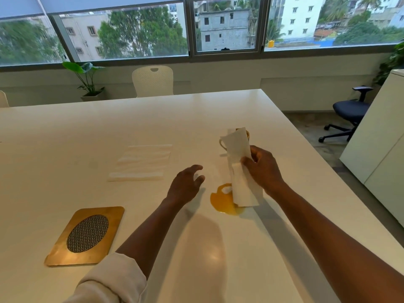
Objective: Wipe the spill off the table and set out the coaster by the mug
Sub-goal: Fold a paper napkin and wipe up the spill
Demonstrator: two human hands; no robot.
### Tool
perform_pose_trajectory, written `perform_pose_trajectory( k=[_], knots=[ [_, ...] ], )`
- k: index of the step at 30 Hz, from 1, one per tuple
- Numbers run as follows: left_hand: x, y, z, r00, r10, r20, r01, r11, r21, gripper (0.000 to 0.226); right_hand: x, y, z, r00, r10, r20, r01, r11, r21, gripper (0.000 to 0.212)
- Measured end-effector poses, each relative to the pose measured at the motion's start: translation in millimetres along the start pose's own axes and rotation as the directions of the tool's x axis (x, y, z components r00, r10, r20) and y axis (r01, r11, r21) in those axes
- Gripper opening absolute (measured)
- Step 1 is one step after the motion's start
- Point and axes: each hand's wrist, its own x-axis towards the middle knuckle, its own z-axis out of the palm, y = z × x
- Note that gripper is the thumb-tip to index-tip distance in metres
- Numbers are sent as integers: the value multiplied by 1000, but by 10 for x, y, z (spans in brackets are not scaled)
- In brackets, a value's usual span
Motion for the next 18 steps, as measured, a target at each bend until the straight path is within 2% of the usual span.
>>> perform_pose_trajectory(
  k=[4,7,10,15,18],
  knots=[
    [-71,-263,126,987,-65,149,25,965,259,53,15,48,-118,962,-274,-5,259,915,-308,25],
    [-164,-320,167,992,-43,115,5,951,310,53,-19,158,-97,944,-319,83,312,783,-538,35],
    [-193,-313,179,994,-27,101,-6,951,308,53,-71,254,14,966,-216,141,254,713,-653,45],
    [-196,-327,188,995,-26,98,-6,950,314,52,-180,321,242,959,61,275,149,717,-681,50],
    [-192,-331,185,995,-28,92,-1,952,305,52,-251,352,356,932,105,347,158,743,-650,52]
  ],
)
